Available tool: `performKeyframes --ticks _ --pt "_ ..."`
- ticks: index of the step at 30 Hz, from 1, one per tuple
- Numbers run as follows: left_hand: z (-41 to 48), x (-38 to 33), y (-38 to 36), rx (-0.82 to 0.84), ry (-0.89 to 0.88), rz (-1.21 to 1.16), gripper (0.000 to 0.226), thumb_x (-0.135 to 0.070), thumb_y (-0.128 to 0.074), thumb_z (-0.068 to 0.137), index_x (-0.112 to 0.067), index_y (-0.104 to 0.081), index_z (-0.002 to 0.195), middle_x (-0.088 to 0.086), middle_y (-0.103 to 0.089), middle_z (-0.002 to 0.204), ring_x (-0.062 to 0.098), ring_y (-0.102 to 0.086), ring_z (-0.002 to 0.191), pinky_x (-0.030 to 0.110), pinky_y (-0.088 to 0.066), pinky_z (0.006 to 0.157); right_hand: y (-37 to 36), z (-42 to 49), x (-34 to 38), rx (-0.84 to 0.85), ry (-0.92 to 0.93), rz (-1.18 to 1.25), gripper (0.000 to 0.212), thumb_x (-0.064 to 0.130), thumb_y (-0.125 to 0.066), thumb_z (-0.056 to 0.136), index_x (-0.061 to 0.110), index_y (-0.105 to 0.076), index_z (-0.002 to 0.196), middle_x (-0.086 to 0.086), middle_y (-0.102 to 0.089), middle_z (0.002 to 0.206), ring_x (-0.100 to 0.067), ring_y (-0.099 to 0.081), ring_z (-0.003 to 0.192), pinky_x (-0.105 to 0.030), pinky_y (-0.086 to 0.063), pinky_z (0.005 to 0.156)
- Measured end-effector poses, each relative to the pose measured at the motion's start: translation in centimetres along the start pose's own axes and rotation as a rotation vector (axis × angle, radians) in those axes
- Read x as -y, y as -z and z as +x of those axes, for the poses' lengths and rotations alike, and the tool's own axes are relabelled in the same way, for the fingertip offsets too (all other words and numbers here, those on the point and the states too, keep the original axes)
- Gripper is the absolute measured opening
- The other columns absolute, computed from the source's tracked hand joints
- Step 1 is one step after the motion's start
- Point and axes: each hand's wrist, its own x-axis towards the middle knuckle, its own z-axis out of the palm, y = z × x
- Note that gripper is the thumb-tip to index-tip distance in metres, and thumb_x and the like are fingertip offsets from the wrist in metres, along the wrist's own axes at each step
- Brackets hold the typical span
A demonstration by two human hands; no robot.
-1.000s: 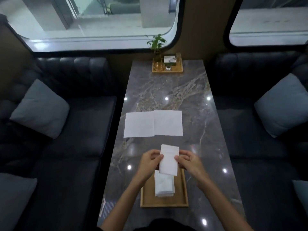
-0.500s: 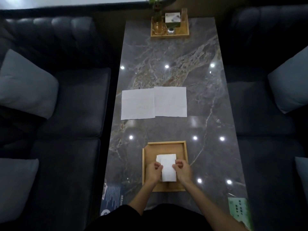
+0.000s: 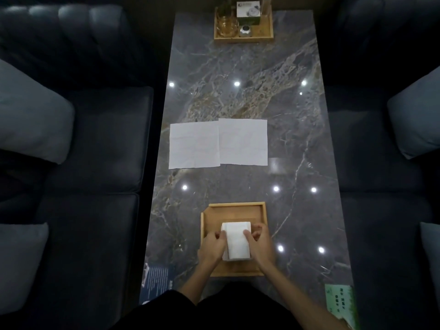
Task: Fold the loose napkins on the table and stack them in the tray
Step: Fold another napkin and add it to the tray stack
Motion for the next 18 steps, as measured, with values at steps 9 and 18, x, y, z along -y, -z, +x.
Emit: performKeyframes --ticks 9,18 --pt "4.4 -8.6 5.7 -0.205 -0.114 0.204 0.029 -0.033 -0.042 0.098 -0.015 -0.063 0.104 0.006 -0.068 0.104 0.027 -0.064 0.101 0.042 -0.047 0.093 4.1 8.4 6.8 -0.122 0.085 -0.011 0.015 0.030 -0.056 0.097 0.019 -0.066 0.098 -0.002 -0.070 0.097 -0.020 -0.063 0.087 -0.033 -0.049 0.078" --pt "14.1 -21.4 8.4 -0.390 -0.212 0.042 0.024 -0.032 -0.046 0.102 -0.012 -0.057 0.094 0.006 -0.067 0.095 0.026 -0.064 0.088 0.037 -0.047 0.076 6.5 22.0 18.4 -0.224 0.166 -0.062 0.012 0.025 -0.057 0.094 0.017 -0.067 0.093 -0.003 -0.072 0.096 -0.024 -0.065 0.087 -0.035 -0.052 0.074"
